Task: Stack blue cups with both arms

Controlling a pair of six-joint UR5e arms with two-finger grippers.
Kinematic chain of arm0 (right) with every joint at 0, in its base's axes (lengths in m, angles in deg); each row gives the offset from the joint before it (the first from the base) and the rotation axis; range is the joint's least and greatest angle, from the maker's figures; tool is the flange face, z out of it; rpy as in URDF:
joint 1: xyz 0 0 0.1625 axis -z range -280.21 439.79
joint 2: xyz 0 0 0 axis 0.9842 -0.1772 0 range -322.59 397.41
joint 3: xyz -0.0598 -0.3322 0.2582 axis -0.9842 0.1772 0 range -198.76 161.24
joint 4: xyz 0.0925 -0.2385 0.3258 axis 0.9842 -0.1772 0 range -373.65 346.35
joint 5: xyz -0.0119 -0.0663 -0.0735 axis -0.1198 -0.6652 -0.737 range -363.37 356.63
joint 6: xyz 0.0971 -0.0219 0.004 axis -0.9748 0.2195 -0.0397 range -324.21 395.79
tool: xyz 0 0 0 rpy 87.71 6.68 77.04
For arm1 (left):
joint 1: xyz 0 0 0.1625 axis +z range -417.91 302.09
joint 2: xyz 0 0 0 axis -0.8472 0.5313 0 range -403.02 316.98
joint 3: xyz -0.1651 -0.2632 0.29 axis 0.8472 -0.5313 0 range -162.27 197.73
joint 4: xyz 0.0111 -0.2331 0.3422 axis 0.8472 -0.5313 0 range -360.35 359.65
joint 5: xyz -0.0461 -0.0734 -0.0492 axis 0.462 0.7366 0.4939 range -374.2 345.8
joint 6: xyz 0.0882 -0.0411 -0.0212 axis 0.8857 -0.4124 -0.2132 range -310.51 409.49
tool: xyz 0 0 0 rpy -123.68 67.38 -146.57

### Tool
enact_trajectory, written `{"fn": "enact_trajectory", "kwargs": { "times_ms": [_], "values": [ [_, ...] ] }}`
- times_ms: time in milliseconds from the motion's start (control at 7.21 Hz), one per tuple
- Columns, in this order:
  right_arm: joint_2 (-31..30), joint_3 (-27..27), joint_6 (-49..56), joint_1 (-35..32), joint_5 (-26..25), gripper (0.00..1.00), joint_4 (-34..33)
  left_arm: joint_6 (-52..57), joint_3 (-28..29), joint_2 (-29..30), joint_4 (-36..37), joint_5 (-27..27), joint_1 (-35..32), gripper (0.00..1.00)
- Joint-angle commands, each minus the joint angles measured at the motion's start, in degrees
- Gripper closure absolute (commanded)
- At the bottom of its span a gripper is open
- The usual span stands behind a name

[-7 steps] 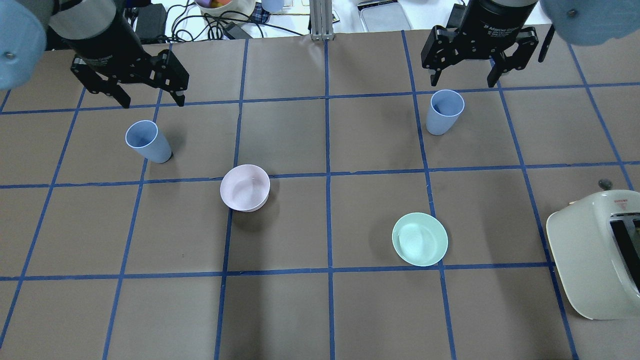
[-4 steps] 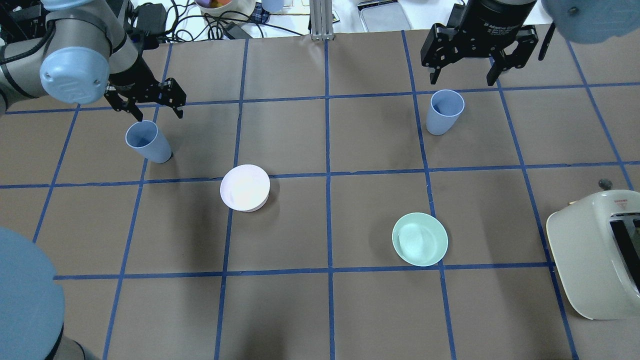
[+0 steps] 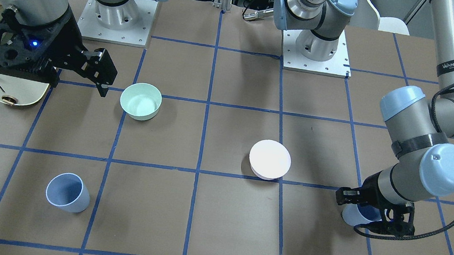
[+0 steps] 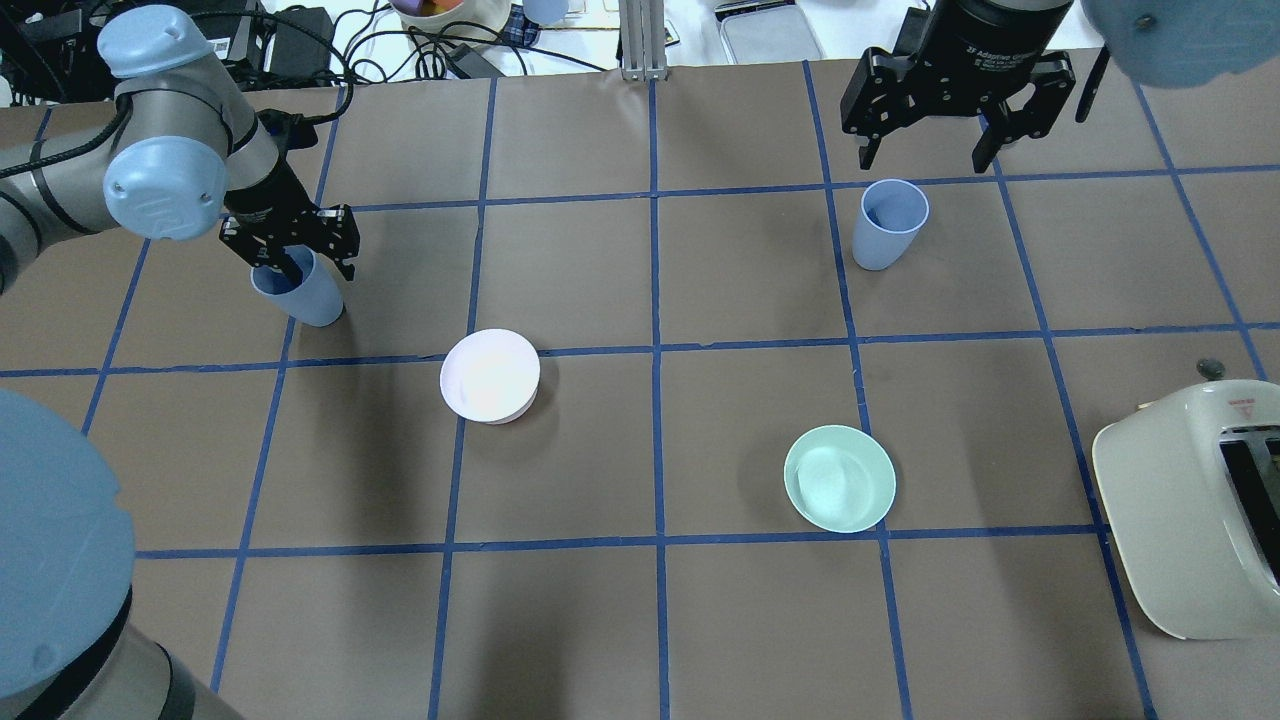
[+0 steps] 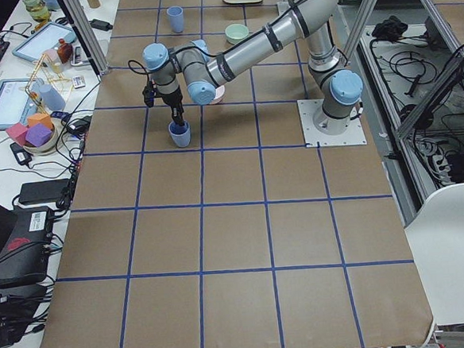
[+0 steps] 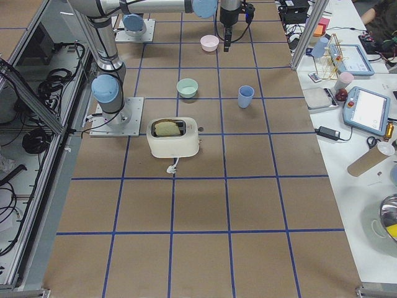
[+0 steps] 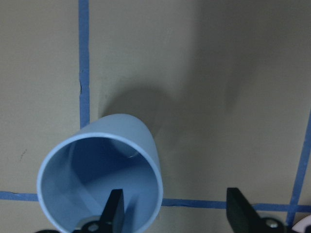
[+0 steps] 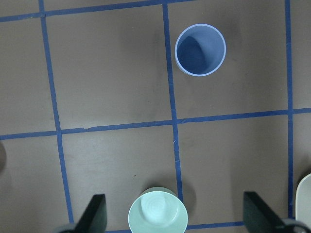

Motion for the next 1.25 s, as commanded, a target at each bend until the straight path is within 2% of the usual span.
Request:
{"fn": "enact_trajectory", "kwargs": {
  "times_ms": [0,277,416,693,1109],
  "values": [
    [0.0,0.0,0.0,0.0,0.0,0.0,0.0,0.3,-0.1,0.6,0.0,-0.1,0.0,1.0],
    [0.0,0.0,0.1,0.0,0.0,0.0,0.0,0.1,1.2,-1.3,0.5,-3.5,-2.6,1.0],
    [0.0,0.1,0.1,0.0,0.0,0.0,-0.1,-0.6,2.4,-2.7,0.5,-3.0,-6.3,1.0],
    [0.0,0.1,0.2,0.0,0.0,0.0,0.0,-9.2,8.7,-1.5,-0.1,1.1,-16.5,1.0],
    [0.0,0.1,0.2,0.1,0.0,0.0,-0.1,-20.8,8.5,-0.6,0.1,5.3,-29.2,1.0]
  ]
}}
